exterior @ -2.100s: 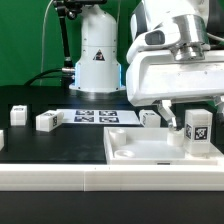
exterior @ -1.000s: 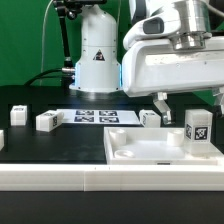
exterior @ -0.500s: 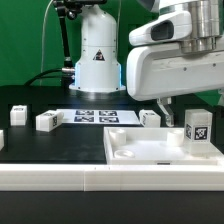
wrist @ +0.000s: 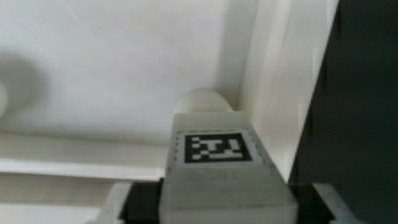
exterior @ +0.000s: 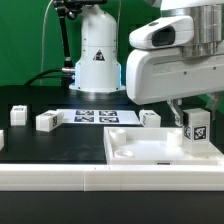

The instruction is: Assemble one leg

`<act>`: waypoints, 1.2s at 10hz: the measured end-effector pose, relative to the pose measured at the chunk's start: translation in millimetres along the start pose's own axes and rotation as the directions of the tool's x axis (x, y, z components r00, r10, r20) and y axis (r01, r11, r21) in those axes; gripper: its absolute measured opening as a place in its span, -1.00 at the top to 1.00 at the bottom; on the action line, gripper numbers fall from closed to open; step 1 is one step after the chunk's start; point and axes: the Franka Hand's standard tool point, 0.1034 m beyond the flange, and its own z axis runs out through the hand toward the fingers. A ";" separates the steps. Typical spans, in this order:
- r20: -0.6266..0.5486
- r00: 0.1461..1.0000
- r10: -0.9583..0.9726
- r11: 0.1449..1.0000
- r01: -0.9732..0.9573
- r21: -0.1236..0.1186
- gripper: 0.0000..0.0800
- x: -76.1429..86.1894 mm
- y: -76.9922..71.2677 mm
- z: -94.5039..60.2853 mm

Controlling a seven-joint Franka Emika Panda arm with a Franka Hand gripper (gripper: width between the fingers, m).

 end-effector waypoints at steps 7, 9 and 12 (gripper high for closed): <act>-0.008 0.868 0.497 0.868 -0.497 0.001 0.26 -0.4 -1.9 1.4; -0.005 0.713 0.701 0.713 -0.701 0.004 0.26 -1.2 -4.4 2.6; 0.001 0.449 0.893 0.449 -0.893 0.017 0.26 -0.8 -6.8 3.0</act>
Offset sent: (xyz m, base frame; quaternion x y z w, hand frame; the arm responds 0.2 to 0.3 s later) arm -0.0100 0.0066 -0.0034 -0.0032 -0.0225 0.2917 0.9562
